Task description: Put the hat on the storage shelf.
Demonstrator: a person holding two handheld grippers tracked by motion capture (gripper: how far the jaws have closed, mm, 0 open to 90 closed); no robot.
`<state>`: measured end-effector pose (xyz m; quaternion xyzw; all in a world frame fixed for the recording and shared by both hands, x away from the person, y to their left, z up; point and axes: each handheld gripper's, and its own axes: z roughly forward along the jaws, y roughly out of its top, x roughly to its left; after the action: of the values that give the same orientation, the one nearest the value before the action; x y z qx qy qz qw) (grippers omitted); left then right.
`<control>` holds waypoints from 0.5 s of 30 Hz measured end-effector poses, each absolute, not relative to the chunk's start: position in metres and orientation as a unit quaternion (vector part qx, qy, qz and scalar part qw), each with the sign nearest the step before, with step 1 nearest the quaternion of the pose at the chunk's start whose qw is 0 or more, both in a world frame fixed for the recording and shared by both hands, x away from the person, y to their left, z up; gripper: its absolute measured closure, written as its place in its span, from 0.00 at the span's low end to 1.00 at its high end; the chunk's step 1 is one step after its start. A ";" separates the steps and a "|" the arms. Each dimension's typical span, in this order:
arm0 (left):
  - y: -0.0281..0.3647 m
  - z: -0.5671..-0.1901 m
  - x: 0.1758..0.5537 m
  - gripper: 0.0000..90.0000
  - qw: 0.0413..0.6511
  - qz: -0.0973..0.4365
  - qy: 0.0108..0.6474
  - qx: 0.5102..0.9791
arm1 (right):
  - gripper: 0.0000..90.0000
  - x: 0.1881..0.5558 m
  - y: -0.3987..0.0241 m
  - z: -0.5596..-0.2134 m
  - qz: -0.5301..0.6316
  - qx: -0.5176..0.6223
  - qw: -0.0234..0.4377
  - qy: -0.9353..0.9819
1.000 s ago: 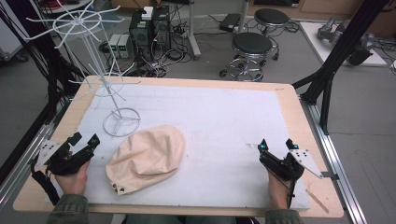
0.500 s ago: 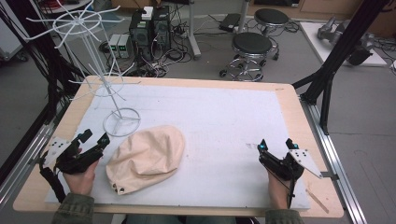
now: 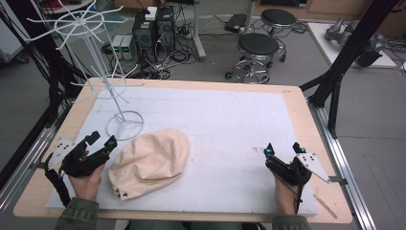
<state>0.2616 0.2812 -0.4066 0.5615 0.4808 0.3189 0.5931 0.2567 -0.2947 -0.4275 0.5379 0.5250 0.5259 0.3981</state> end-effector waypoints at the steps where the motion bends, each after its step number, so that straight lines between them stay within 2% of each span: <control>1: 0.279 -0.405 0.262 0.33 0.594 0.316 0.478 0.564 | 0.06 0.256 -0.295 -0.427 0.525 0.538 0.398 0.526; 15: 0.251 -0.396 0.267 0.33 0.602 0.287 0.452 0.592 | 0.06 0.256 -0.295 -0.427 0.526 0.537 0.397 0.526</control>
<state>0.2670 0.2505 -0.3960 0.5917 0.4524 0.2872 0.6022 0.2564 -0.2951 -0.4275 0.5372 0.5264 0.5260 0.3970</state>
